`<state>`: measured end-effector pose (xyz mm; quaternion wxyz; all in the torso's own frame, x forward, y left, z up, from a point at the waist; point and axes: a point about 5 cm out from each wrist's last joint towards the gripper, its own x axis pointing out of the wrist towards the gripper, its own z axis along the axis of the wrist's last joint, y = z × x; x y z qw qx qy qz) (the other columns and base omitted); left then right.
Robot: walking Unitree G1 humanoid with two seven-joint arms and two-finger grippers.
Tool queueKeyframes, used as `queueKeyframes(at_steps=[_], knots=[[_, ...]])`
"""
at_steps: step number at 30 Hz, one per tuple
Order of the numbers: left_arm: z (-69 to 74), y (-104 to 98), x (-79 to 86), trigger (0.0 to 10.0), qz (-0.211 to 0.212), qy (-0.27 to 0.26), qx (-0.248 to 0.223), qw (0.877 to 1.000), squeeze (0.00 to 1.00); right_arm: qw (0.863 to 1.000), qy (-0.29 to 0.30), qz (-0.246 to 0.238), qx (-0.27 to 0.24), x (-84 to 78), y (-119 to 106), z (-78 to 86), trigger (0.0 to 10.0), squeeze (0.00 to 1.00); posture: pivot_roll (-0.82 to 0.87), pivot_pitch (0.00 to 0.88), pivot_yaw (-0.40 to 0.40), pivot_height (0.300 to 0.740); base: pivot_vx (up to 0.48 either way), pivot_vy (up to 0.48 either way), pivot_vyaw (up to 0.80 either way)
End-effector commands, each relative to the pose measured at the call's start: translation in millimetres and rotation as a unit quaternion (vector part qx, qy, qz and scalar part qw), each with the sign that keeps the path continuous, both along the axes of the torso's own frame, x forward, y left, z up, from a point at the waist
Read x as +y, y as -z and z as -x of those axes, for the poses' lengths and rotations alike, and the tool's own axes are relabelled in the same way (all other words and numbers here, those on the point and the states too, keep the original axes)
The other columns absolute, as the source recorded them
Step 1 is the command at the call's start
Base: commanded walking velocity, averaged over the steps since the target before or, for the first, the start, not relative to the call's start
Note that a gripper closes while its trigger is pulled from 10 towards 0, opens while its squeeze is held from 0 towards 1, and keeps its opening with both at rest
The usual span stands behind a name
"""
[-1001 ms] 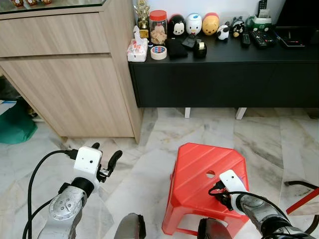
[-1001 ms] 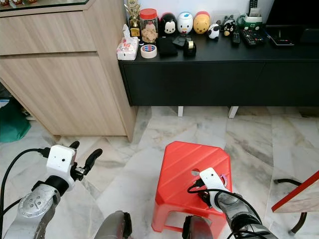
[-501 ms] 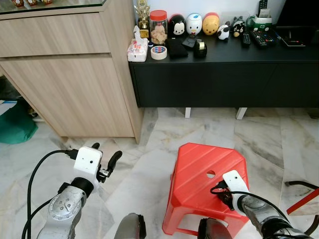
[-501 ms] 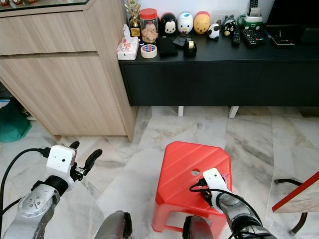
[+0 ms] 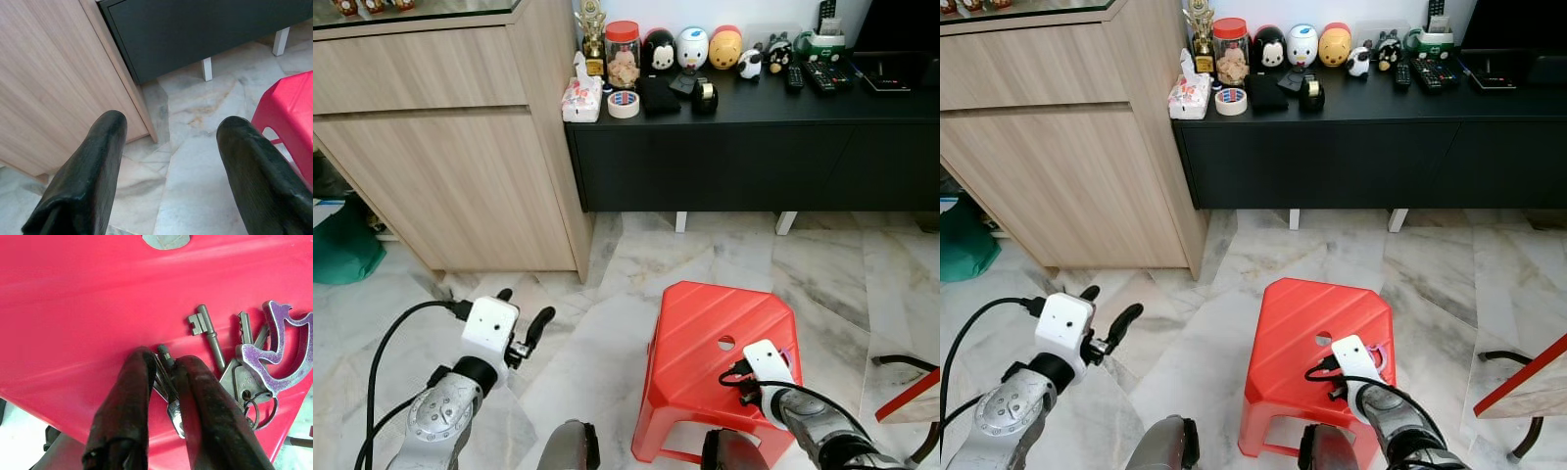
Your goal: Hang keys on a hook
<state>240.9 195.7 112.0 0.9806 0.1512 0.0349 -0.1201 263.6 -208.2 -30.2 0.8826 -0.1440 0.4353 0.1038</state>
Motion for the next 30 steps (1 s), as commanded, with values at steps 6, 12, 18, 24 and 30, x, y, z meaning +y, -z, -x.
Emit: queueKeyframes(at_steps=[6,12,18,24,30], knots=[[3.0,-3,0.5,10.0,-0.008,0.003,-0.002,1.0,0.0,0.999,0.029,-0.013,-0.021,5.5,4,3.4,0.0,0.0,0.14,0.11,0.062,0.638,0.0,0.0,0.0],[2.0,-2,1.9,10.0,-0.013,0.001,-0.002,1.0,0.0,0.995,0.055,-0.029,-0.08,5.8,-8,-11.0,0.0,0.0,0.14,0.107,0.063,0.638,0.0,0.0,0.0],[0.6,-1,3.9,10.0,-0.015,-0.003,-0.001,1.0,0.0,0.99,0.07,-0.032,-0.114,5.5,-16,-18.3,0.0,0.0,0.14,0.096,0.062,0.638,0.0,0.0,0.0],[-3.0,0,3.4,10.0,-0.016,-0.004,-0.004,1.0,0.0,0.982,0.092,-0.032,-0.162,4.1,-24,-25.4,0.0,0.0,0.14,0.082,0.056,0.638,0.0,0.0,0.0],[-8.7,1,4.9,10.0,-0.015,-0.01,-0.007,1.0,0.0,0.971,0.115,-0.05,-0.205,7.1,-30,-28.3,0.0,0.0,0.13,0.048,0.046,0.638,0.0,0.0,0.0]])
